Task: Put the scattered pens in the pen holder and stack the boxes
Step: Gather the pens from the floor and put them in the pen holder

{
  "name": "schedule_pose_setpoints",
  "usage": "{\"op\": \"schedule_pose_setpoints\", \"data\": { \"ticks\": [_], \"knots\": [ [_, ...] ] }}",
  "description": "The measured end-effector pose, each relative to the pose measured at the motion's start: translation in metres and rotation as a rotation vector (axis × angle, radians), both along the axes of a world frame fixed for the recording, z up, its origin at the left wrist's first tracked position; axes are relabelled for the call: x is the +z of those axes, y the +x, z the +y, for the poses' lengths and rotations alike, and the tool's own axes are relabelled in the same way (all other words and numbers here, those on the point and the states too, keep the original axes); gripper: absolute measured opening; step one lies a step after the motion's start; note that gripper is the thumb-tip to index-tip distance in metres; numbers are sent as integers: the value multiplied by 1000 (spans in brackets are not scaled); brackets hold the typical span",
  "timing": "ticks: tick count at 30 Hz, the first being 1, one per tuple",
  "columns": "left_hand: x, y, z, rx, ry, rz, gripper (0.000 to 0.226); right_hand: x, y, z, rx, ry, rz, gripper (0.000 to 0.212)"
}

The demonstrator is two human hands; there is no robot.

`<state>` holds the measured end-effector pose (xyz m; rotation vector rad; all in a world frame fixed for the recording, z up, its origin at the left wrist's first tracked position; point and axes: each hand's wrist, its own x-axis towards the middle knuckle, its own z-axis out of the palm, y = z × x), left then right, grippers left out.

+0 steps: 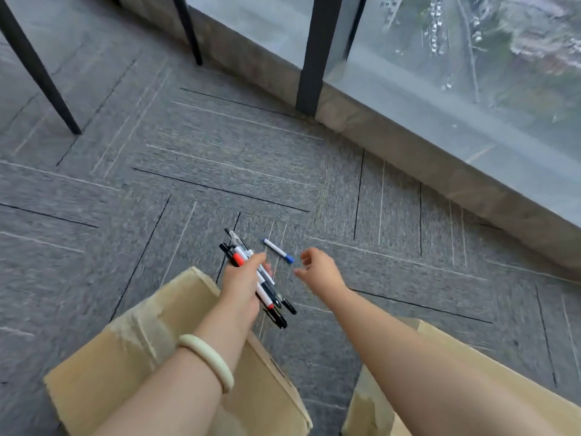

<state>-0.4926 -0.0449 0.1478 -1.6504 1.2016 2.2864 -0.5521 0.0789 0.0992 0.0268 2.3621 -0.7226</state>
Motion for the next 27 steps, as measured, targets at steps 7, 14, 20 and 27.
{"op": "schedule_pose_setpoints", "data": {
  "ticks": [7, 14, 20, 27],
  "knots": [
    [-90, -53, -32, -38, -100, 70, 13, -125, -46, -37, 320, 251, 243, 52],
    [-106, -29, -28, -159, -176, -25, 18, -113, -34, -25, 33, 2, 44, 6],
    [-110, -40, -30, -200, -244, -2, 39, -69, -27, -37, 61, -390, 55, 7],
    [-115, -53, -21, -240, -260, -2, 47, -46, -20, -27, 128, -341, 143, 17]
  ]
}}
